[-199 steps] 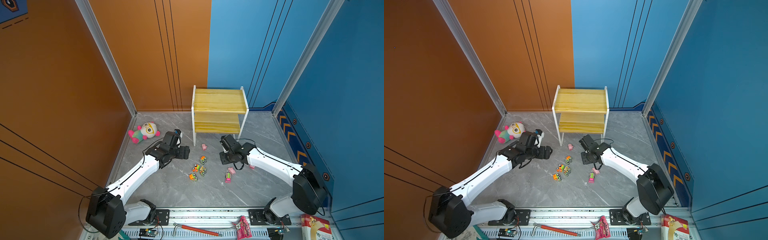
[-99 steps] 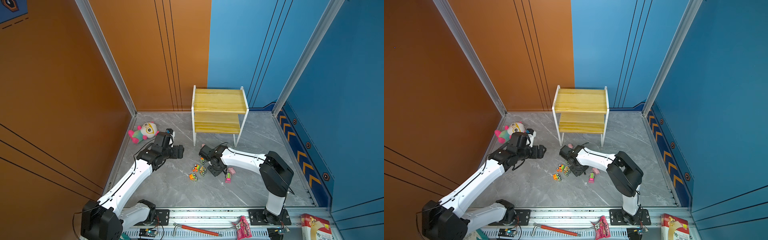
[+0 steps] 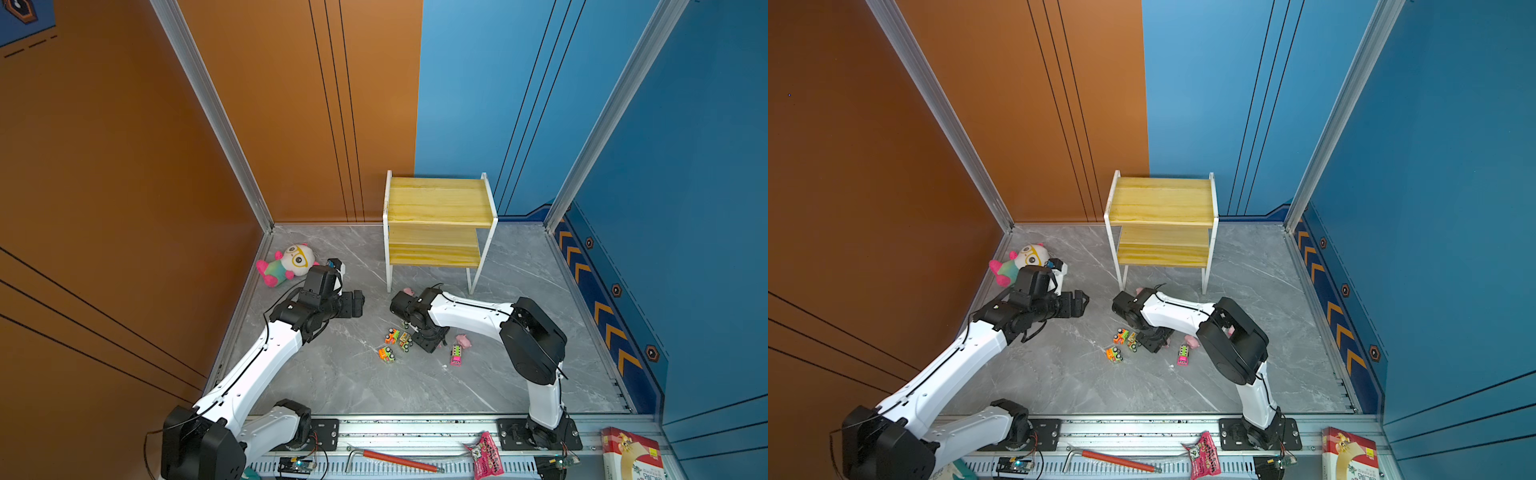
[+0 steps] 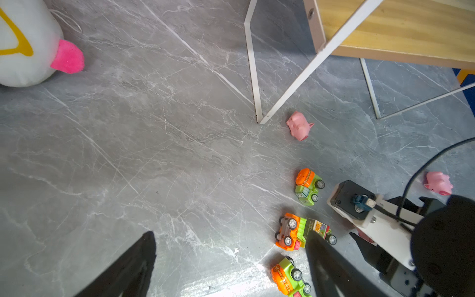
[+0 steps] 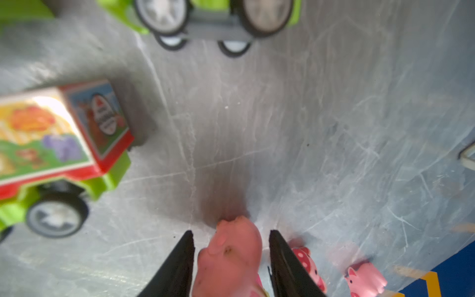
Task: Organize plastic toys on shelves
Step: Rotate the plastic toy at the center of the table.
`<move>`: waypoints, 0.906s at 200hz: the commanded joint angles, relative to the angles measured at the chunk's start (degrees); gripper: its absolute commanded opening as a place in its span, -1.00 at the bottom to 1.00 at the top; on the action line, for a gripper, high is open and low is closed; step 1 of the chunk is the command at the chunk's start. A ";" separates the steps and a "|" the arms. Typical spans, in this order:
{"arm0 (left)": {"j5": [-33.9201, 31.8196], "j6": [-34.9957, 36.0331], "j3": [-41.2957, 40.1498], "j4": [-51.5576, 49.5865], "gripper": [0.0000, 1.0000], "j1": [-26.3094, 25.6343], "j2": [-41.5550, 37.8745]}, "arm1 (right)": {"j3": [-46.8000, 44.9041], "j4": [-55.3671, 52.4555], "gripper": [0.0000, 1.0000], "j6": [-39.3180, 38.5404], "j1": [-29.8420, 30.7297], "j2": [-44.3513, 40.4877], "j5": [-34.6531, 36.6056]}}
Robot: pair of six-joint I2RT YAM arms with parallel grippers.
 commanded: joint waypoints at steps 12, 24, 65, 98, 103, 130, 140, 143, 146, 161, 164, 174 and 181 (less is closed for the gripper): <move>1.82 -0.28 -0.78 -0.09 0.83 1.03 -0.88 | 3.36 -2.07 0.08 -1.57 -0.08 0.61 1.24; 2.00 -0.27 -0.84 0.07 0.83 1.29 -0.79 | 4.12 -2.07 0.10 -1.36 -0.37 0.10 1.22; 2.41 -0.37 -0.83 0.06 0.83 1.38 -0.75 | 2.36 -0.69 0.12 1.27 -1.22 -5.15 0.87; 3.13 -0.37 -0.89 0.38 0.83 1.34 -0.64 | -3.52 2.57 0.13 7.29 -2.35 -11.93 -2.65; 3.26 -0.42 -0.93 0.44 0.83 1.34 -0.55 | -5.06 3.88 0.14 8.65 -2.81 -13.29 -3.95; 4.01 -0.71 -0.93 0.65 0.83 1.30 -0.19 | -13.65 11.79 0.14 18.05 -4.80 -20.46 -9.57; 4.22 -0.72 -0.93 0.74 0.83 1.20 -0.17 | -16.70 14.25 0.14 21.01 -5.26 -22.65 -10.69; 4.32 -0.79 -0.89 0.70 0.83 1.23 -0.11 | -17.39 14.98 0.14 21.83 -5.44 -23.25 -11.06; 4.32 -0.80 -0.89 0.72 0.83 1.13 -0.10 | -18.21 15.62 0.14 22.69 -5.60 -23.78 -11.29; 4.48 -0.81 -0.91 0.71 0.83 0.92 -0.17 | -21.52 18.73 0.14 25.97 -6.53 -25.86 -13.24; 4.53 -0.81 -0.93 0.69 0.83 0.94 -0.18 | -22.11 19.48 0.14 26.45 -6.68 -26.18 -13.91; 4.50 -0.76 -0.93 0.74 0.83 0.77 -0.31 | -23.29 20.96 0.14 27.79 -6.79 -26.61 -14.95; 4.52 -0.85 -0.93 0.74 0.83 0.67 -0.40 | -23.72 21.71 0.14 28.44 -6.83 -26.61 -15.36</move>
